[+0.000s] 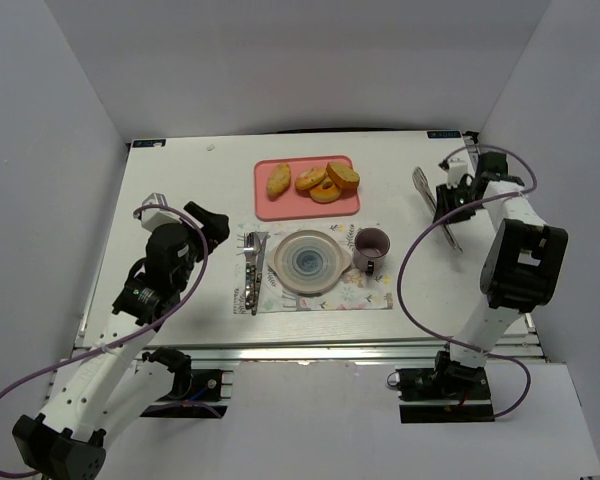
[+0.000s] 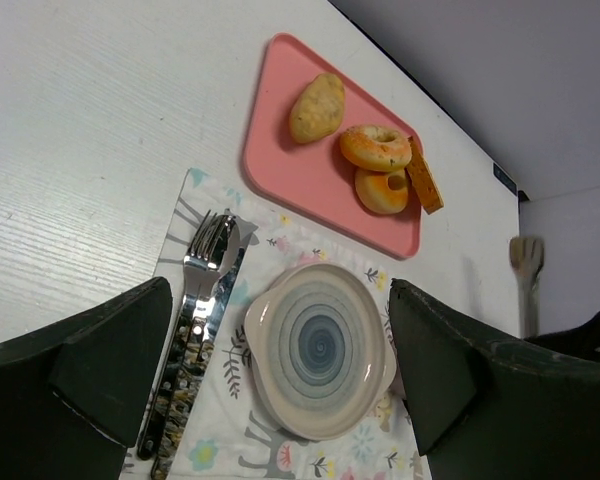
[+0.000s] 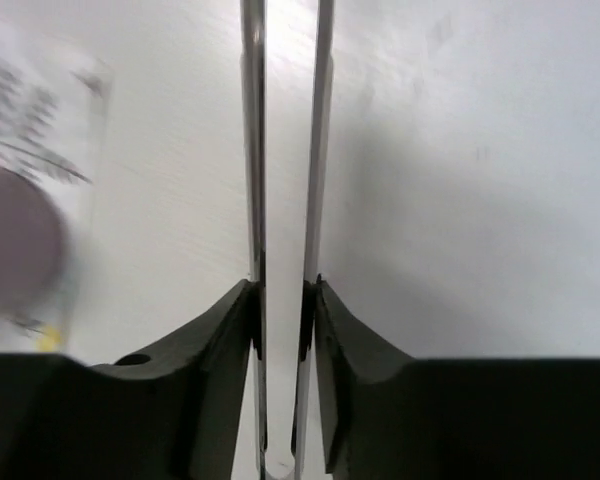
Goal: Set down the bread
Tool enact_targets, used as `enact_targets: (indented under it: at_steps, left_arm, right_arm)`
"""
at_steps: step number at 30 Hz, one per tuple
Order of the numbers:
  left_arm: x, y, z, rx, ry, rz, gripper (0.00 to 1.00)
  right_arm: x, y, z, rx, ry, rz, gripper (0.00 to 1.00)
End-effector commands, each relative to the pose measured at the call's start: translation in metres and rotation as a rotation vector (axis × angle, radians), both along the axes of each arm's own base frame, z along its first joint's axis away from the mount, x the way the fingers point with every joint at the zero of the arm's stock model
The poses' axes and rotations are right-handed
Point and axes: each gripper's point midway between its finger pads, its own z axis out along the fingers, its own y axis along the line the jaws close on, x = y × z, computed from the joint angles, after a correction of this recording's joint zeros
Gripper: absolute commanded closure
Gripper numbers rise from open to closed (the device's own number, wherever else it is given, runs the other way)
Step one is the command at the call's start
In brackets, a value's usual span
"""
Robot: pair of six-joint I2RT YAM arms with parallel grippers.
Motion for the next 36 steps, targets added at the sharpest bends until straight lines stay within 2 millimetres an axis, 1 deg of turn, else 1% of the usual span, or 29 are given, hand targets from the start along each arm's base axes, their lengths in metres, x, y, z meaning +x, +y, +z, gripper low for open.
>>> enact_targets:
  at_steps: [1,2,3,4,5,7,8,10,11,13,14,16,17,18,20,21,23,24,25,26,27,28,29,33,34,36]
  left_arm:
    - [0.0,0.003,0.015,-0.002,-0.022,0.011,0.02]
    - [-0.001,0.003,0.015,0.0,-0.018,0.01,0.02]
    - [-0.001,0.004,0.018,0.001,-0.021,0.013,0.02]
    - [-0.001,0.004,0.019,0.002,-0.022,0.014,0.02]
    - [-0.002,0.005,0.018,0.005,-0.016,0.017,0.02]
    - [-0.004,0.008,0.021,0.003,-0.021,0.03,0.02]
    - [-0.005,0.009,0.022,-0.001,-0.022,0.035,0.02]
    - [-0.008,0.012,0.022,-0.005,-0.019,0.046,0.02]
    - [-0.009,0.012,0.022,-0.011,-0.017,0.05,0.02]
    - [-0.011,0.014,0.022,-0.016,-0.015,0.058,0.02]
    - [-0.011,0.015,0.022,-0.022,-0.013,0.068,0.02]
    - [-0.012,0.017,0.022,-0.029,-0.016,0.078,0.02]
    - [-0.012,0.018,0.024,-0.034,-0.019,0.086,0.02]
    - [-0.012,0.018,0.024,-0.036,-0.02,0.09,0.02]
    - [-0.012,0.018,0.024,-0.043,-0.02,0.093,0.02]
    - [-0.011,0.018,0.024,-0.045,-0.02,0.094,0.02]
    - [-0.01,0.017,0.022,-0.048,-0.017,0.094,0.02]
    - [-0.01,0.017,0.021,-0.048,-0.014,0.091,0.02]
    - [-0.01,0.016,0.021,-0.049,-0.013,0.088,0.02]
    - [-0.009,0.015,0.019,-0.041,-0.005,0.084,0.02]
    - [-0.009,0.015,0.018,-0.037,0.0,0.084,0.02]
    - [-0.008,0.015,0.019,-0.032,0.001,0.082,0.02]
    - [-0.008,0.015,0.017,-0.027,0.009,0.082,0.02]
    - [-0.008,0.016,0.015,-0.019,0.015,0.085,0.02]
    - [-0.009,0.017,0.012,-0.02,0.019,0.09,0.02]
    - [-0.009,0.017,0.013,-0.03,0.01,0.093,0.02]
  right_arm:
    - [0.024,0.066,0.095,0.131,-0.19,0.156,0.63]
    - [0.024,0.089,0.105,0.15,-0.205,0.205,0.62]
    - [0.026,0.101,0.112,0.161,-0.218,0.228,0.57]
    - [0.031,0.112,0.124,0.172,-0.243,0.247,0.56]
    - [0.028,0.137,0.129,0.183,-0.248,0.307,0.56]
    - [0.027,0.16,0.136,0.207,-0.265,0.378,0.56]
    - [0.026,0.178,0.144,0.207,-0.291,0.44,0.56]
    - [0.026,0.197,0.144,0.212,-0.297,0.514,0.56]
    - [0.024,0.212,0.146,0.208,-0.307,0.559,0.55]
    - [0.027,0.226,0.149,0.179,-0.332,0.632,0.55]
    - [0.023,0.241,0.15,0.164,-0.342,0.675,0.55]
    - [0.027,0.25,0.147,0.097,-0.384,0.731,0.55]
    - [0.024,0.261,0.145,0.077,-0.396,0.764,0.55]
    - [0.028,0.262,0.141,0.034,-0.413,0.77,0.55]
    - [0.031,0.27,0.136,-0.033,-0.441,0.803,0.55]
    - [0.034,0.274,0.128,-0.043,-0.429,0.81,0.55]
    - [0.039,0.284,0.131,-0.04,-0.434,0.803,0.55]
    - [0.041,0.29,0.124,-0.041,-0.419,0.806,0.55]
    - [0.043,0.295,0.13,-0.041,-0.433,0.817,0.55]
    - [0.04,0.305,0.129,-0.052,-0.452,0.851,0.55]
    - [0.042,0.308,0.128,-0.08,-0.47,0.86,0.55]
    - [0.039,0.312,0.12,-0.101,-0.474,0.881,0.55]
    - [0.04,0.323,0.12,-0.13,-0.522,0.923,0.55]
    - [0.048,0.327,0.106,-0.265,-0.565,0.974,0.54]
    - [0.048,0.329,0.105,-0.282,-0.572,0.987,0.53]
    - [0.055,0.328,0.105,-0.32,-0.604,0.995,0.52]
